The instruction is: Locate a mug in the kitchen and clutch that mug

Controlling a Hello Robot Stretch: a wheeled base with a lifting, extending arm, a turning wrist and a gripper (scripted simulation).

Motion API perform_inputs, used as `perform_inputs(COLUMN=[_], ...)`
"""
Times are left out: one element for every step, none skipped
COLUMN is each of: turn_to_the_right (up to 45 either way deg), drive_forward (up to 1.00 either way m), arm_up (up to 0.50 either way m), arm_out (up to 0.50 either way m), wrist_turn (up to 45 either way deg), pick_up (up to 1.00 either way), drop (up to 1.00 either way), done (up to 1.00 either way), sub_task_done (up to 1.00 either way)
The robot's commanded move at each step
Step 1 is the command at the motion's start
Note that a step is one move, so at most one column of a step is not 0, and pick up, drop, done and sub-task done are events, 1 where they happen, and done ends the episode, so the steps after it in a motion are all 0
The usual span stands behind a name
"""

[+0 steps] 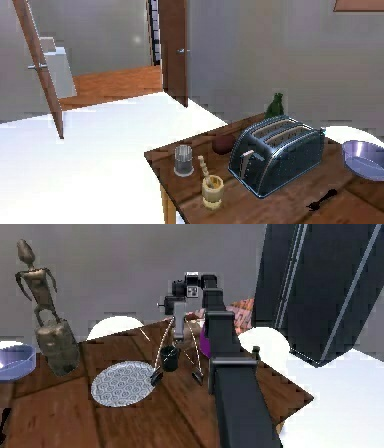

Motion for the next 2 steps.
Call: perform_inputs(turn_to_the_right=[0.0,0.0], drive_forward=[0.0,0.0], arm_up=[0.0,0.0], arm_out=[0.0,0.0], wrist_turn=[45.0,45.0], pick_up=[0.0,0.0], drop=[0.0,0.0], done=[0.0,0.0], sub_task_done=[0.0,0.0])
